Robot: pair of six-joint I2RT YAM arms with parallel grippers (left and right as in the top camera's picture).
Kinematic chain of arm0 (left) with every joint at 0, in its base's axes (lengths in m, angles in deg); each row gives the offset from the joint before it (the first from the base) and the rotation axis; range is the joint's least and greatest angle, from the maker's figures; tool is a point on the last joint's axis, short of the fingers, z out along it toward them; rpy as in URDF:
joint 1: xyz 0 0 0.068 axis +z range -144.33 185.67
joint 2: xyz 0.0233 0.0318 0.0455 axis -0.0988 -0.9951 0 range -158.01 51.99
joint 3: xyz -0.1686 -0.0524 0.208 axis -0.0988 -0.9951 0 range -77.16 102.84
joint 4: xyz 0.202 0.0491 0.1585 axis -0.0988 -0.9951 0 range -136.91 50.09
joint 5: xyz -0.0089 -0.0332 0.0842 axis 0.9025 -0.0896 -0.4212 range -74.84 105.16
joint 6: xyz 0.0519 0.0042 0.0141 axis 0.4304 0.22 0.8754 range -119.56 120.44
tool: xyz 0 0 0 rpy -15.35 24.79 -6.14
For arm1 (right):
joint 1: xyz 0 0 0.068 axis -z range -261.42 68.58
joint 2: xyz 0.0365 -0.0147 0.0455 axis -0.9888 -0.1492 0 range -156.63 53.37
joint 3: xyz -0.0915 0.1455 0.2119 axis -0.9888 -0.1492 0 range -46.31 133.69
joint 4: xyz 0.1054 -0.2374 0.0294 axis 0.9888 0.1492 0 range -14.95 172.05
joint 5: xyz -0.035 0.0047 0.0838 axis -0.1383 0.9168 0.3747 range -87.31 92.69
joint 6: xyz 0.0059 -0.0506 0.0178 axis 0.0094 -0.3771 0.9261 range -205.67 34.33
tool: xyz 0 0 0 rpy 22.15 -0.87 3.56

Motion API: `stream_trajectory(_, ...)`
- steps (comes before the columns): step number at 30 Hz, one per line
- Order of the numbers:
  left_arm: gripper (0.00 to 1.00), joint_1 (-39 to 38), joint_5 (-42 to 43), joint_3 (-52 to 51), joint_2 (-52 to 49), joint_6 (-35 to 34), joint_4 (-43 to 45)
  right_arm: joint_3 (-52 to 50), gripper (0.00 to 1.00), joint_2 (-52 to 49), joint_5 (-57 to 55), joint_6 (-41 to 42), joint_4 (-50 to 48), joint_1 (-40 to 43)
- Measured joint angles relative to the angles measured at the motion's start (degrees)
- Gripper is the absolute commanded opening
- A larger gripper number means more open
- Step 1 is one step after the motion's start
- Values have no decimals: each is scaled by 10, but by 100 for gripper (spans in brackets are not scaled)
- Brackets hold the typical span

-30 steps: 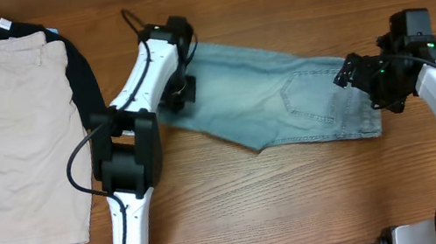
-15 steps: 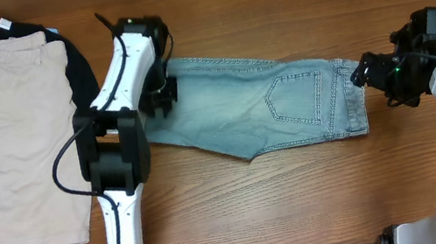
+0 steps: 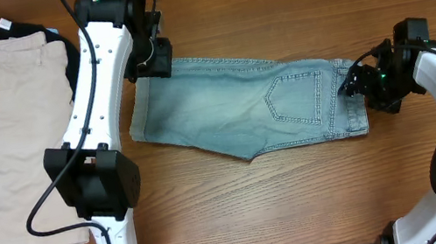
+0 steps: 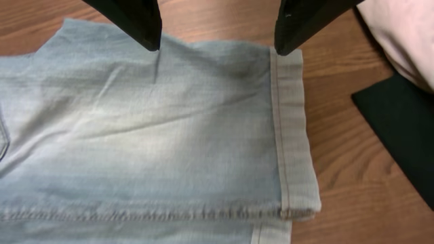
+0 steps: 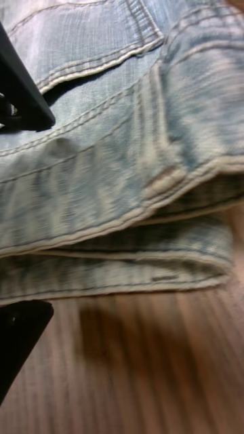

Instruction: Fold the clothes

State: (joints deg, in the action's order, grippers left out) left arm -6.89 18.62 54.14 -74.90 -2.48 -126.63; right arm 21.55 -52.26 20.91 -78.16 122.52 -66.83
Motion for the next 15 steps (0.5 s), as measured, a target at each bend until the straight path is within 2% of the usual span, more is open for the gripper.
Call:
stream_trajectory(10, 62, 59, 0, 0, 0, 2, -40, -77, 76, 10, 9, 23, -114, 4)
stream_trajectory(11, 62, 66, 0, 0, 0, 2, -40, -82, 74, 13, 9, 26, -120, 4)
stream_trajectory(13, 62, 79, 0, 0, 0, 2, -39, -90, 63, 17, 11, 31, -134, 4)
stream_trajectory(14, 61, 83, 0, 0, 0, 2, -38, -93, 49, 17, 14, 32, -138, 4)
stream_trajectory(15, 60, 86, 0, 0, 0, 2, -35, -95, 29, 16, 18, 33, -142, 4)
